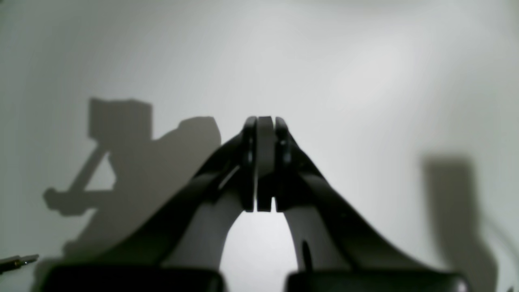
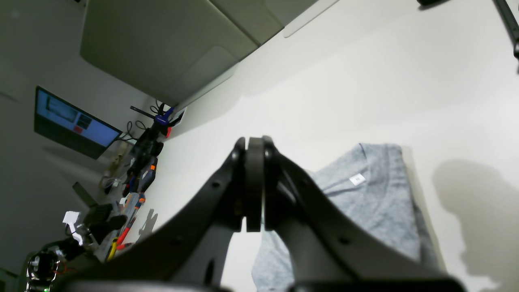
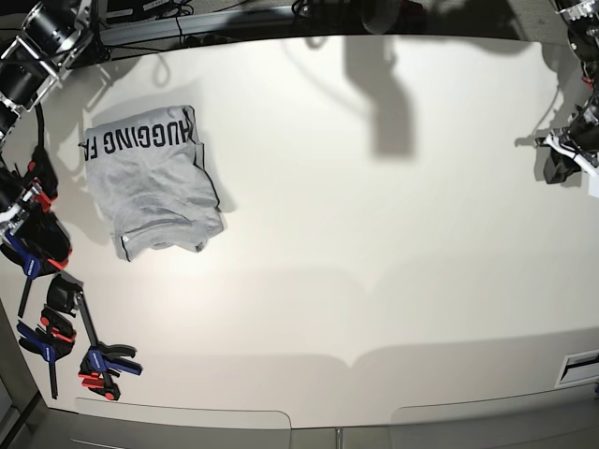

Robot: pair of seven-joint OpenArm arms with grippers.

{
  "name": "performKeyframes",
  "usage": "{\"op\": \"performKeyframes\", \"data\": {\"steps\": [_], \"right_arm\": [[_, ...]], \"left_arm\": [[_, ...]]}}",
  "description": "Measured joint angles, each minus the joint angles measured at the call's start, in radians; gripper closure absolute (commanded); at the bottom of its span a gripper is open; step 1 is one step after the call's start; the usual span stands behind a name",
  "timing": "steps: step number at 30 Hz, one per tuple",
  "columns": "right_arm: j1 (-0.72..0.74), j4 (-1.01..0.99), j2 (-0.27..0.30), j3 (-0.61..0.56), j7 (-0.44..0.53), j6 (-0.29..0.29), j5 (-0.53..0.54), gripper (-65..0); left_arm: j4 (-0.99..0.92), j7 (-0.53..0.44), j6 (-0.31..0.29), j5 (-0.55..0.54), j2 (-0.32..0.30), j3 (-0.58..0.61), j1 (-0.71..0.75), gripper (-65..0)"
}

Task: Fold the T-shirt properly
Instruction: 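Press the folded shirt flat with the right gripper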

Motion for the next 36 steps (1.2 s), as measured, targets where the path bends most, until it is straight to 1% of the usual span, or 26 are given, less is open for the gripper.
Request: {"op": "performKeyframes", "data": {"steps": [1,7,9,11,14,19,21,24,27,29,30,33,36], "right_arm": [[0.003,0.0,0.0,0.0,0.0,0.0,0.0,0.0],[0.004,0.0,0.0,0.0,0.0,0.0,0.0,0.0],[0.005,0.0,0.0,0.0,0.0,0.0,0.0,0.0],[0.005,0.002,-0.003,0.0,0.0,0.0,0.003,0.0],[0.004,0.002,-0.023,0.002,0.001,0.0,0.004,0.0],[0.003,0.008,-0.078,0.001,0.0,0.0,0.003,0.0],[-0.004,0.035,-0.1,-0.019,0.003,0.0,0.004,0.0],[-0.033,0.115,-0.145,-0.088,0.005,0.0,0.003,0.0],[-0.085,0.248,-0.204,-0.161,0.0,0.0,-0.006,0.0],[-0.123,0.355,-0.235,-0.194,-0.001,0.0,-0.053,0.0],[-0.141,0.406,-0.246,-0.202,-0.002,0.0,-0.082,0.0],[-0.208,0.534,-0.264,-0.205,0.003,0.0,-0.116,0.0],[-0.303,0.62,-0.266,-0.205,0.002,0.0,-0.119,0.0]], "left_arm": [[0.006,-0.014,0.0,0.001,0.0,0.0,0.0,0.0],[0.024,-0.018,0.0,0.0,0.0,0.0,0.005,0.0],[0.031,-0.042,0.0,0.0,0.003,-0.001,0.019,0.0],[0.045,-0.045,0.0,0.002,0.003,-0.001,0.025,0.0],[0.086,-0.067,0.0,-0.008,0.003,-0.001,0.025,0.0],[0.166,-0.073,0.0,-0.009,0.003,-0.001,0.025,0.0],[0.18,-0.074,-0.001,-0.009,0.003,-0.001,0.024,0.0],[0.183,-0.074,-0.001,-0.008,0.003,-0.001,0.025,0.0],[0.183,-0.073,-0.001,-0.008,0.003,-0.001,0.028,0.0],[0.183,-0.062,-0.026,-0.013,0.006,-0.001,0.035,0.0],[0.183,-0.053,-0.046,-0.034,0.008,-0.002,0.043,0.0],[0.184,-0.04,-0.092,-0.1,0.022,-0.002,0.092,0.0],[0.199,-0.037,-0.098,-0.101,0.037,-0.002,0.173,0.0]]}}
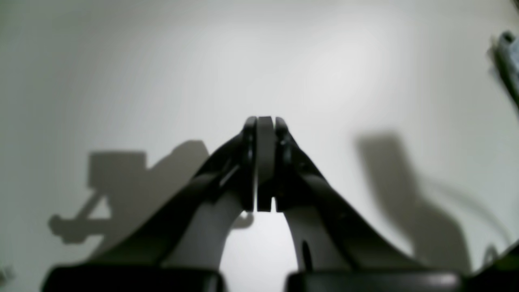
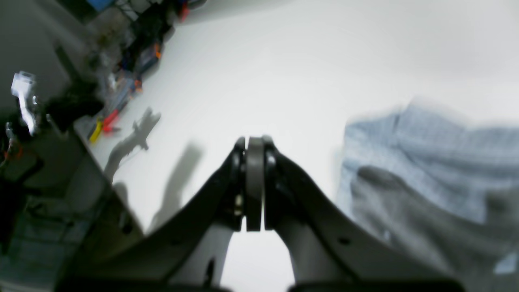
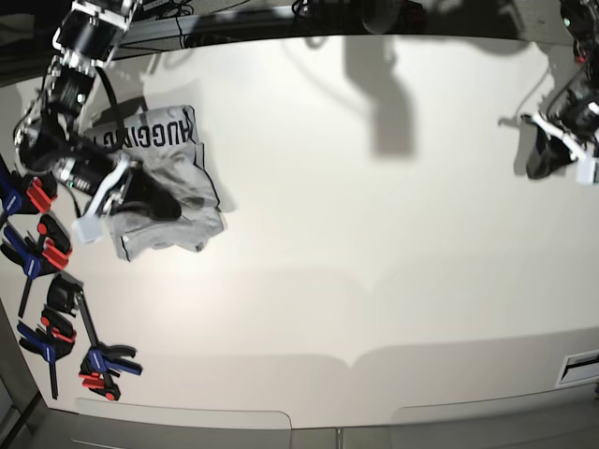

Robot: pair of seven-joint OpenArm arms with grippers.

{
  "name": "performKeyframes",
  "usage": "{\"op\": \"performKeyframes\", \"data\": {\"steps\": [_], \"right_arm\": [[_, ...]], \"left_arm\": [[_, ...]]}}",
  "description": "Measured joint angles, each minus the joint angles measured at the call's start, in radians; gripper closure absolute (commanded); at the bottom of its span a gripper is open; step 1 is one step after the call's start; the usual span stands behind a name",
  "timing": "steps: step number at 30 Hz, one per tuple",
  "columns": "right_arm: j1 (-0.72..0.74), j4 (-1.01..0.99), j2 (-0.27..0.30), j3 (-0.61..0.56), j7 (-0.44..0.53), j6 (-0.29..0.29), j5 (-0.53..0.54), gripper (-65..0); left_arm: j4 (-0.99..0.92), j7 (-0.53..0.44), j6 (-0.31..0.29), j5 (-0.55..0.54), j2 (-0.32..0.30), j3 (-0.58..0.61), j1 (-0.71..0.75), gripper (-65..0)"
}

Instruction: Fold the T-shirt properly

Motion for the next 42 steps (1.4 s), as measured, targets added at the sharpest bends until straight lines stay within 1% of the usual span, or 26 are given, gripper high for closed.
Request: {"op": "performKeyframes", "data": {"steps": [3,6,11,13,15,16,18,20,25,29,35,39,42], "right_arm": [[-0.106,0.061,-0.001,0.0,-0.001,0.0,0.003,0.0],[-0.209,0.114,-0.015,0.001,0.0,0.0,0.001,0.0],[-0.365,0.208,-0.062,0.0,-0.004,-0.001,-0.001,0.0],[-0.416,0.24,-0.076,0.0,0.0,0.0,0.007,0.0],[-0.467,0.255,-0.077,0.0,0.001,0.0,0.015,0.0],[-0.488,0.256,-0.077,-0.001,0.002,0.0,0.013,0.0],[-0.531,0.257,-0.075,-0.002,0.002,0.0,0.011,0.0],[-0.573,0.257,-0.074,-0.001,0.003,0.0,0.013,0.0],[-0.685,0.257,-0.074,-0.002,0.005,0.0,0.012,0.0],[-0.76,0.257,-0.071,-0.001,0.006,0.0,0.014,0.0],[-0.868,0.257,-0.072,-0.002,0.007,0.0,0.014,0.0],[-0.913,0.257,-0.071,-0.002,0.009,0.0,0.014,0.0],[-0.934,0.257,-0.069,-0.002,0.009,0.0,0.013,0.0]], "left_arm": [[0.034,-0.001,-0.034,-0.001,0.011,0.0,0.077,0.0],[0.074,-0.004,-0.034,-0.004,0.011,0.0,0.155,0.0],[0.108,-0.004,-0.034,-0.009,0.01,0.0,0.277,0.0],[0.108,0.005,-0.034,-0.034,0.01,0.0,0.319,0.0],[0.109,0.031,-0.036,-0.089,0.013,0.0,0.359,0.0],[0.109,0.05,-0.049,-0.11,0.018,0.0,0.373,0.0],[0.108,0.071,-0.06,-0.125,0.03,0.0,0.397,0.0],[0.109,0.076,-0.078,-0.129,0.032,0.0,0.419,0.0],[0.109,0.076,-0.078,-0.13,0.032,0.0,0.475,0.0],[0.109,0.128,-0.078,-0.13,0.032,0.0,0.536,0.0],[0.109,0.127,-0.078,-0.131,0.032,0.002,0.637,0.0],[0.109,0.127,-0.078,-0.138,0.03,0.037,0.692,0.0],[0.109,0.125,-0.079,-0.138,0.029,0.101,0.71,0.0]]}}
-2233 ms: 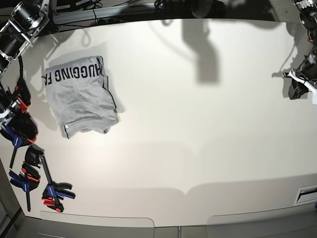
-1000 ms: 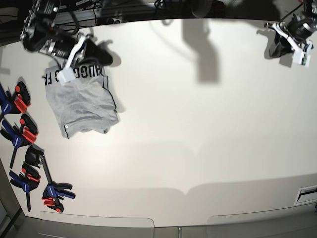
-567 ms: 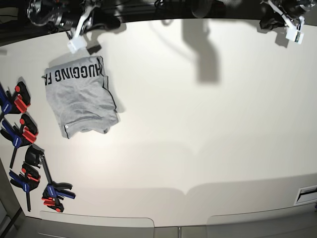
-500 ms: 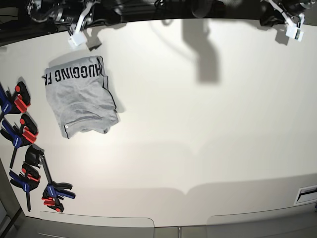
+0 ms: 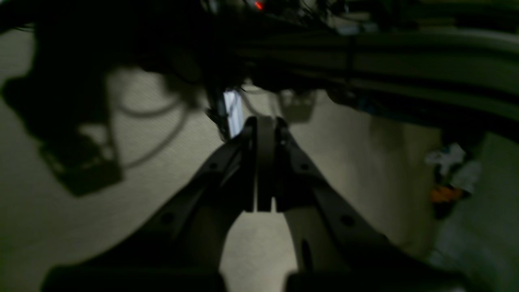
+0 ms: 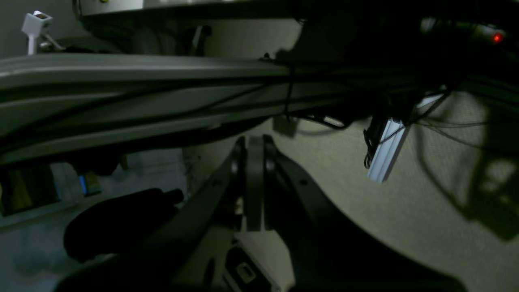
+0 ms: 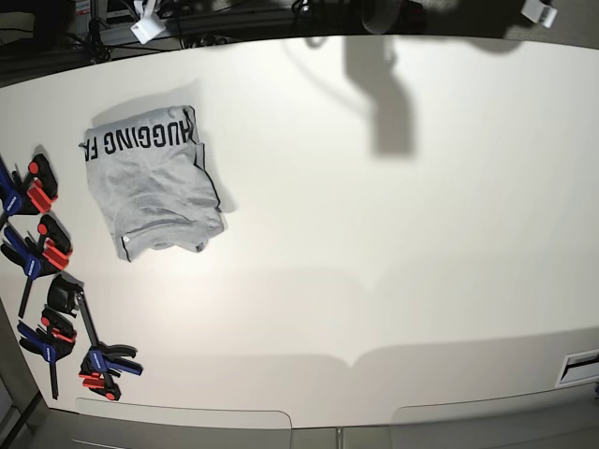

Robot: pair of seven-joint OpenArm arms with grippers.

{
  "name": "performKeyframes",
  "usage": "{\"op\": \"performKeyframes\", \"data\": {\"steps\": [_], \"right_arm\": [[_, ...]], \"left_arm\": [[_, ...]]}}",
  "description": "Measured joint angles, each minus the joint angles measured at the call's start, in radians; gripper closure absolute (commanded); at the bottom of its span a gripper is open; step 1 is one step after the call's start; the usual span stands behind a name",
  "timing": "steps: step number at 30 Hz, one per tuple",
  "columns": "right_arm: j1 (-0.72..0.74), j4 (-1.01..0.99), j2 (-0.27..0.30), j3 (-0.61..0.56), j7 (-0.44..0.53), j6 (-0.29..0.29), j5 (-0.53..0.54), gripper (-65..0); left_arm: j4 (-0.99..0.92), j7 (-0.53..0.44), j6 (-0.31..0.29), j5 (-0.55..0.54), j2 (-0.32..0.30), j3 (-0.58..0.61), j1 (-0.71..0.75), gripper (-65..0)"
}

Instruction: Fold the T-shirt properly

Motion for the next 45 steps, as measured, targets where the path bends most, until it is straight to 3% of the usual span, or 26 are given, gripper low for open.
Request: {"op": "performKeyframes", "data": {"steps": [2,6,10,13,18,22,23,27,36,42,45], "right_arm": [[-0.006,0.0,0.0,0.0,0.0,0.0,-0.002,0.0],[-0.006,0.0,0.0,-0.023,0.001,0.0,-0.03,0.0],[-0.006,-0.016,0.0,-0.134,0.013,0.0,-0.194,0.0],[-0.008,-0.051,0.0,-0.248,0.168,-0.001,-0.405,0.0],[0.013,-0.146,0.0,-0.415,0.446,-0.007,-0.737,0.0],[0.075,-0.265,0.0,-0.517,0.529,-0.008,-0.905,0.0],[0.1,-0.303,0.0,-0.538,0.546,-0.037,-0.93,0.0],[0.205,-0.471,0.0,-0.615,0.577,-0.167,-0.987,0.0],[0.415,-0.801,0.0,-0.766,0.61,-0.226,-0.996,0.0],[0.51,-0.918,-0.006,-0.818,0.76,-0.307,-0.995,0.0],[0.563,-0.966,-0.039,-0.818,0.81,-0.394,-0.996,0.0]], "left_arm": [[0.0,0.0,0.0,0.002,0.0,0.06,0.006,0.0],[0.0,-0.055,-0.003,0.111,0.0,0.187,0.004,0.0],[0.0,-0.166,-0.003,0.246,0.0,0.285,0.003,0.0],[0.0,-0.236,-0.004,0.315,0.0,0.326,0.003,0.0],[0.0,-0.253,-0.003,0.341,0.0,0.341,0.003,0.0],[-0.001,-0.253,-0.003,0.346,-0.002,0.341,0.0,0.0],[-0.006,-0.265,-0.004,0.368,-0.002,0.341,-0.003,0.0],[-0.078,-0.37,-0.003,0.451,-0.002,0.341,-0.007,0.0],[-0.512,-0.393,-0.003,0.459,0.014,0.343,-0.231,0.0],[-0.878,-0.58,-0.001,0.465,0.078,0.343,-0.414,0.0],[-1.038,-0.65,0.0,0.574,0.113,0.343,-0.514,0.0]]}}
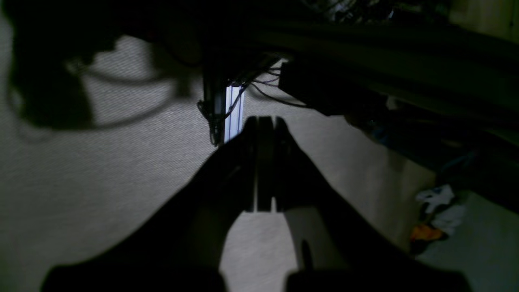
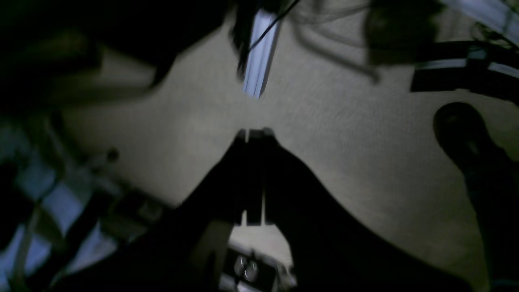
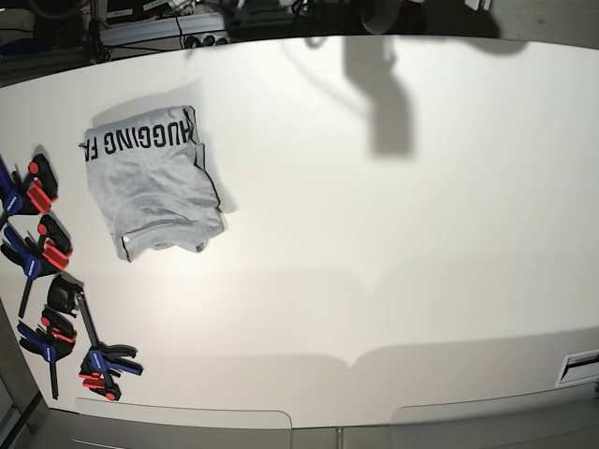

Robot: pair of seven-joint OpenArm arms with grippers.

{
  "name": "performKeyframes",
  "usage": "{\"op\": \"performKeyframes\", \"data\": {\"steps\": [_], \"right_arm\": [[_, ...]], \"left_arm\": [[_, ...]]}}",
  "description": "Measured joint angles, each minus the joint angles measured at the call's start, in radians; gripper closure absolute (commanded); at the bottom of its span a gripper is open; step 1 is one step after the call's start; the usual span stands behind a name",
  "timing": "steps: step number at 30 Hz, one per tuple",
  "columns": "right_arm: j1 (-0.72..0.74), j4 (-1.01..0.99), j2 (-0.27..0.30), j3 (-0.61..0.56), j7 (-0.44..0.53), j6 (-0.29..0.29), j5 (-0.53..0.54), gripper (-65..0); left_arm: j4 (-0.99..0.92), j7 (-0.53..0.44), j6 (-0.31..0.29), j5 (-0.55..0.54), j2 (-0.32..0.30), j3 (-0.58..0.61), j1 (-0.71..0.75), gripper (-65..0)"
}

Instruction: Fold the T-shirt properly

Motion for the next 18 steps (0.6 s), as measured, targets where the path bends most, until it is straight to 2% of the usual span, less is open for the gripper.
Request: {"op": "performKeyframes", "data": {"steps": [3,5,7,8,10,13,15,18], "right_arm": [[0.05,-0.058,-0.04,0.0,0.064,-0.111,0.004,0.0],[0.076,-0.101,-0.072,0.0,0.123,-0.183,0.003,0.0],[0.103,-0.144,-0.1,0.0,0.171,-0.239,0.003,0.0],[0.11,-0.166,-0.113,0.0,0.185,-0.255,0.0,0.0],[0.137,-0.202,-0.133,0.0,0.208,-0.261,0.002,0.0],[0.166,-0.251,-0.158,0.0,0.22,-0.264,0.007,0.0],[0.187,-0.289,-0.169,0.0,0.215,-0.269,0.028,0.0],[0.232,-0.336,-0.179,0.0,0.211,-0.272,0.088,0.0]], "left_arm": [[-0.135,-0.057,0.0,0.097,0.032,0.0,-0.084,0.0],[-0.206,-0.058,0.008,0.142,0.046,0.0,-0.127,0.0],[-0.263,-0.076,0.087,0.187,0.061,0.0,-0.161,0.0],[-0.285,-0.101,0.155,0.212,0.069,0.0,-0.174,0.0],[-0.32,-0.163,0.291,0.267,0.082,0.0,-0.198,0.0],[-0.356,-0.227,0.399,0.326,0.092,0.0,-0.224,0.0],[-0.381,-0.253,0.441,0.336,0.103,0.0,-0.246,0.0],[-0.425,-0.264,0.442,0.336,0.117,0.0,-0.285,0.0]]}}
